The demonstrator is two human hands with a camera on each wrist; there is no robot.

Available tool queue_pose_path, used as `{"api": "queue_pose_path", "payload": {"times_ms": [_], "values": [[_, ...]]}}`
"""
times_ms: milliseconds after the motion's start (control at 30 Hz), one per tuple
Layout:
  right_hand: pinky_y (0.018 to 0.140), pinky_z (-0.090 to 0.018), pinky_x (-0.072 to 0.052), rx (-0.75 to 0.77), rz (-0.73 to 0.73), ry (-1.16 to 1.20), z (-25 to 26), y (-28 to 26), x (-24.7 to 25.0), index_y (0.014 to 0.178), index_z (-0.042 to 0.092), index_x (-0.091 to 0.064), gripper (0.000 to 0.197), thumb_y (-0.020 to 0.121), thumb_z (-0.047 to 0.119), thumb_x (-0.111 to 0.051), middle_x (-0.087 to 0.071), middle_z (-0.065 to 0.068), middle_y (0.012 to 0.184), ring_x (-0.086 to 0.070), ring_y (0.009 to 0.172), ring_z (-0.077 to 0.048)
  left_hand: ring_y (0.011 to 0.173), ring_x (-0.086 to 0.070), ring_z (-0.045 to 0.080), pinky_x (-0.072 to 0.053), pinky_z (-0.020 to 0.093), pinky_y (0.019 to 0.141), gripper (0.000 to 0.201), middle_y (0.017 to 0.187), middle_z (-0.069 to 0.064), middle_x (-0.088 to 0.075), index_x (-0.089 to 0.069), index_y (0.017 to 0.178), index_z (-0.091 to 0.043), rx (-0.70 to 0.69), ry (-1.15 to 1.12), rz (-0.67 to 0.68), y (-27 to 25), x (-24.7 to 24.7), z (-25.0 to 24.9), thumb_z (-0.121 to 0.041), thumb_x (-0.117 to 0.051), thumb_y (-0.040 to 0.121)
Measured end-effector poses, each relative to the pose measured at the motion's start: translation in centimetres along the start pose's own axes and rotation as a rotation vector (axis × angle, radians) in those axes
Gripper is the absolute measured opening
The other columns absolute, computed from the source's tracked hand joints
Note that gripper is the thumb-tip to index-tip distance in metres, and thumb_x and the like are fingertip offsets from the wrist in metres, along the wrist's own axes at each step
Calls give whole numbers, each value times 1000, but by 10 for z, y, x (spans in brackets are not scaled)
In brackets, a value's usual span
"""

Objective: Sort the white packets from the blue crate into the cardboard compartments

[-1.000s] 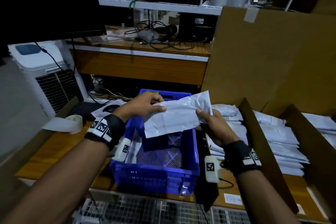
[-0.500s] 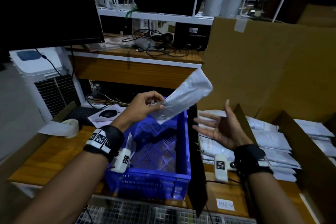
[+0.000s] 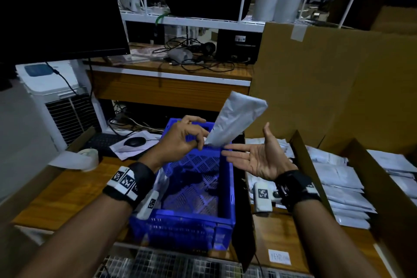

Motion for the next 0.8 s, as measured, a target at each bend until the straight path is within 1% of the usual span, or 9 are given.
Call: {"api": "queue_pose_path", "payload": {"times_ms": [133, 167, 233, 333, 467, 533, 600, 667, 800], "values": [[80, -42, -66, -59, 50, -100, 3, 10, -2, 144, -13, -53, 113, 87, 84, -55, -72, -33, 117, -78, 90, -38, 138, -49, 13, -45, 38, 107, 46, 102, -19, -78, -68, 62, -23, -50, 70, 30, -2, 4, -3, 19, -66, 82], [76, -40, -67, -62, 83, -132, 4, 10, -7, 139, -11, -59, 95, 90, 70, -68, -75, -29, 110, -79, 86, -34, 138, -48, 14, -41, 35, 108, 46, 102, -19, -79, -67, 62, -23, -57, 87, 40, -2, 4, -3, 19, -64, 81], [81, -38, -66, 3, 107, -224, 9, 11, -15, 131, -5, -69, 59, 88, 32, -85, -76, -24, 116, -79, 92, -28, 138, -46, 15, -35, 24, 108, 47, 104, -19, -79, -68, 63, -24, -51, 129, 18, -2, 7, 1, 19, -63, 81], [85, -36, -66, 155, 56, -407, 23, 16, -19, 138, -1, -65, 40, 98, 5, -67, -69, -25, 133, -78, 100, -26, 139, -46, 14, -37, 23, 109, 50, 116, -19, -76, -70, 69, -31, -12, 160, -123, 2, 15, 12, 15, -63, 85], [84, -37, -66, 238, -7, -512, 33, 16, -22, 144, 4, -61, 42, 102, 1, -63, -68, -22, 136, -74, 112, -28, 128, -57, 6, -47, 27, 108, 34, 130, -7, -66, -73, 92, -26, 86, -22, -336, 0, 18, 23, 6, -63, 97], [74, -33, -66, 264, -7, -528, 35, 15, -26, 144, 4, -60, 43, 101, -2, -62, -68, -23, 136, -76, 107, -27, 120, -65, 8, -54, 36, 106, 19, 133, -2, -63, -69, 113, -21, 191, -218, -387, 1, 14, 32, -8, -70, 99], [69, -30, -64, 294, 3, -583, 36, 12, -30, 143, 5, -60, 42, 102, -4, -60, -69, -23, 133, -77, 102, -26, 114, -70, 13, -60, 42, 97, 47, 138, -4, -62, -57, 133, -22, 318, -399, -392, 2, 5, 38, -31, -81, 94], [68, -30, -62, 307, 14, -680, 37, 9, -36, 142, 7, -61, 41, 103, -4, -59, -72, -23, 128, -77, 97, -24, 111, -74, 19, -63, 39, 87, 76, 141, -2, -60, -44, 145, -26, 407, -532, -403, 5, -1, 38, -40, -88, 85], [69, -29, -61, 304, 41, -796, 42, 6, -43, 139, 6, -64, 36, 105, -3, -56, -75, -20, 122, -77, 97, -26, 103, -77, 25, -65, 45, 83, 89, 126, 14, -69, -35, 152, -34, 509, -689, -400, 15, -3, 38, -18, -90, 84]]}}
Point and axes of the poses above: each hand's wrist, its own y-axis towards the middle knuckle, its own x-axis out of the back of the hand, z = x × y, the point moved 6 cm from there along y, towards the middle knuckle
